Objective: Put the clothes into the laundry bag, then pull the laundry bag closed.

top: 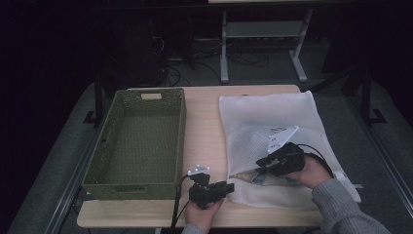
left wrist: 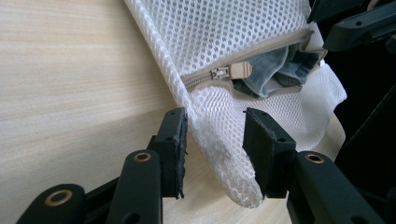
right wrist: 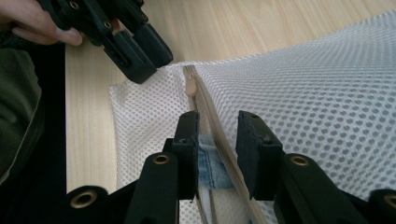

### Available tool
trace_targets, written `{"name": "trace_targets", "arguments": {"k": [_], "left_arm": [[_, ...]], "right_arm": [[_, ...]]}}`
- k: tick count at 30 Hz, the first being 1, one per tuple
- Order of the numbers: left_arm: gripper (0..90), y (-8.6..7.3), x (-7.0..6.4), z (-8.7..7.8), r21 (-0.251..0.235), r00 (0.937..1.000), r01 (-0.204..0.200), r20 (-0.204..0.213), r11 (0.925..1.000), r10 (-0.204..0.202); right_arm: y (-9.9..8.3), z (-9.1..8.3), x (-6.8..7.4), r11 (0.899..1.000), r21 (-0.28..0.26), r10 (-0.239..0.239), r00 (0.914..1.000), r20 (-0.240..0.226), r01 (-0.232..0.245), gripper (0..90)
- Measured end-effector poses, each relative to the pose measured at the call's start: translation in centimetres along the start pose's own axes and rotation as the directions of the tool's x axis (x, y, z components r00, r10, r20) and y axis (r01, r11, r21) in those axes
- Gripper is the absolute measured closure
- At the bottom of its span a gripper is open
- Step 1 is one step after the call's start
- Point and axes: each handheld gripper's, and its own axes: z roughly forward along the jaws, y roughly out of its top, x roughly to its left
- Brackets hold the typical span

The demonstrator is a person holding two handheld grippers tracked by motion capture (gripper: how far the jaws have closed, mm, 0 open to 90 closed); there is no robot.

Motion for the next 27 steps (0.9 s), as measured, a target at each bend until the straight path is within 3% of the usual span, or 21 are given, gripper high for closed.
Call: {"name": "trace_targets", "arguments": {"k": [14,18,21,27], "left_arm": [[57.9,0.0,0.4,0.5,0.025,0.9998,0.016,-0.009,0.9995,-0.016],[58.1,0.3,0.6,1.1,0.035,0.9993,0.038,-0.002,0.9986,-0.038],[62.1,0.4,0.7,1.5,0.046,0.9990,0.045,0.007,0.9979,-0.045],[79.8,0.7,0.7,1.3,0.042,0.9986,0.044,0.029,0.9982,-0.045]], "right_arm": [[0.5,0.8,0.6,1.000,-0.006,-0.029,0.9995,-0.014,0.029,66.2],[0.8,1.1,0.6,0.999,-0.006,-0.035,0.9992,-0.018,0.035,65.1],[1.0,1.5,0.7,0.999,-0.001,-0.041,0.9989,-0.022,0.041,64.3],[1.3,2.3,0.8,0.999,0.001,-0.050,0.9983,-0.028,0.050,63.6]]}}
